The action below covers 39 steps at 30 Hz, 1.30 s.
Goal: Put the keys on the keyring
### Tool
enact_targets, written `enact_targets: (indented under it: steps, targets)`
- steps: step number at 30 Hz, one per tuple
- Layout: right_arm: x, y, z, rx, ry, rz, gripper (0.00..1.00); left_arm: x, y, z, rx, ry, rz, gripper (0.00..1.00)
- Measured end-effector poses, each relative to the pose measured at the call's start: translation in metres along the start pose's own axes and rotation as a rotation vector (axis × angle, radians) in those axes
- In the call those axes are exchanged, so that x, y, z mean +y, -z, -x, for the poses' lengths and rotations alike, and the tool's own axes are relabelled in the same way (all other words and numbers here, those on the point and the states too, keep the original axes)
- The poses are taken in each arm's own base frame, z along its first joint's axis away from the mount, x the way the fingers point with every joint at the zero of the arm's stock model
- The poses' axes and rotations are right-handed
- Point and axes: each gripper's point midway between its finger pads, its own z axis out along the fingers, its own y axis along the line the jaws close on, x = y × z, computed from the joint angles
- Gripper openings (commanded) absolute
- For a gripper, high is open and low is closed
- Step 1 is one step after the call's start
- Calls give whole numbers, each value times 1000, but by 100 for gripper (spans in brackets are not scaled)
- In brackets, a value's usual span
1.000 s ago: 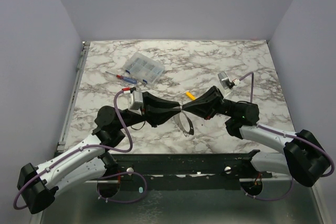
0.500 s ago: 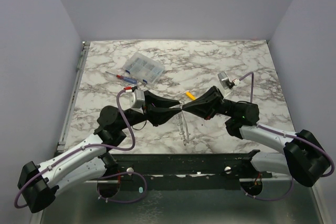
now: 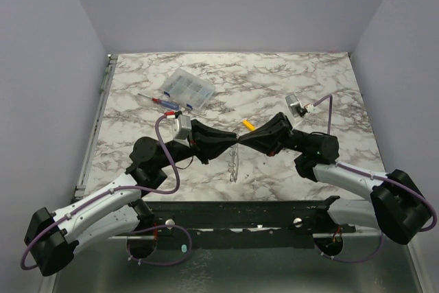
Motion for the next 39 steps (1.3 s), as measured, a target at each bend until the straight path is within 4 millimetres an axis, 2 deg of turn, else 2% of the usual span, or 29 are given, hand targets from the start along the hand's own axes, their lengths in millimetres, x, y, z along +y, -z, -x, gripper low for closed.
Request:
enact_targets:
  steps: [3, 4, 11, 16, 25, 29, 35, 39]
  targets:
    - [-1, 0, -1, 0, -1, -2, 1, 0, -1, -1, 2, 4, -2, 2]
    - [-2, 0, -1, 1, -1, -5, 1, 1, -1, -2, 3, 4, -2, 0]
    - [-7, 1, -2, 1, 3, -14, 3, 2, -2, -3, 5, 13, 2, 0]
    - [-7, 1, -1, 2, 49, -10, 30, 4, 1, -2, 6, 12, 31, 0]
    - [3, 4, 4, 41, 197, -28, 60, 13, 2, -7, 76, -5, 92, 0]
    - [3, 5, 9, 103, 289, -69, 63, 18, 4, -12, 141, -31, 120, 0]
    - [-4, 0, 25, 236, 455, -129, 63, 24, 7, -16, 265, -111, 138, 0]
    - [-19, 5, 15, 369, 481, -164, 62, 28, 10, -24, 337, -164, 129, 0]
